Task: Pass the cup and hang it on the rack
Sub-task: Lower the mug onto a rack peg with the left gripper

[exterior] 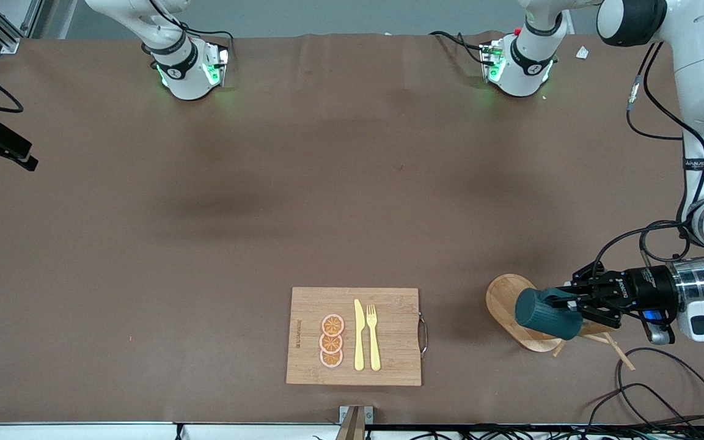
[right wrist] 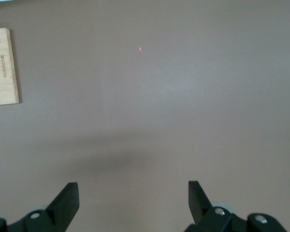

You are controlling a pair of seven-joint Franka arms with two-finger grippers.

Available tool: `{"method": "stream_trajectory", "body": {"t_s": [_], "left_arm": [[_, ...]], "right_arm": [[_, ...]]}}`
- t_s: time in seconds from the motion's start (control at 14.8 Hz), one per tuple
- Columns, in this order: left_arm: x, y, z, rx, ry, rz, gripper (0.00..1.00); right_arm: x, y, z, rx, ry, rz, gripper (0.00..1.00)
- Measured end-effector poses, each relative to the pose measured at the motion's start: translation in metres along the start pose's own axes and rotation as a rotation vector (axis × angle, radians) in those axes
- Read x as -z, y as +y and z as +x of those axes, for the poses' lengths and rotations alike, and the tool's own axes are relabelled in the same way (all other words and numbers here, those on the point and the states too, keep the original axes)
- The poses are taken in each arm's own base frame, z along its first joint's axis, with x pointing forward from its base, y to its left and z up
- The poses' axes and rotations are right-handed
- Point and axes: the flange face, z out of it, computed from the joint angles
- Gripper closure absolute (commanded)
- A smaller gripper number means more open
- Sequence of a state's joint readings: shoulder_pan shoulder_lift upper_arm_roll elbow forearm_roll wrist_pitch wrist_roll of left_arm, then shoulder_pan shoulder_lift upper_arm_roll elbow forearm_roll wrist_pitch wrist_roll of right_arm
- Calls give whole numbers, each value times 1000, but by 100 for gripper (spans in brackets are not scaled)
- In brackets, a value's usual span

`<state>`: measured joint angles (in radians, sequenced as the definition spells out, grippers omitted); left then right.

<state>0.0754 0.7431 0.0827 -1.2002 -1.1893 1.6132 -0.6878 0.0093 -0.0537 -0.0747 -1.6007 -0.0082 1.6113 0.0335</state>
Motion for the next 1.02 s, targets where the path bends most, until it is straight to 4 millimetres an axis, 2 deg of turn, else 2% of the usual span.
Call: {"method": "stream_trajectory", "body": {"t_s": [0.54,1.02], "left_arm": [[7,-4,9,14,5,-8,92],[7,-4,10,15,5,-9,93]], "right_arm": [[0,0,0,0,0,0,0],[0,0,0,0,0,0,0]]}}
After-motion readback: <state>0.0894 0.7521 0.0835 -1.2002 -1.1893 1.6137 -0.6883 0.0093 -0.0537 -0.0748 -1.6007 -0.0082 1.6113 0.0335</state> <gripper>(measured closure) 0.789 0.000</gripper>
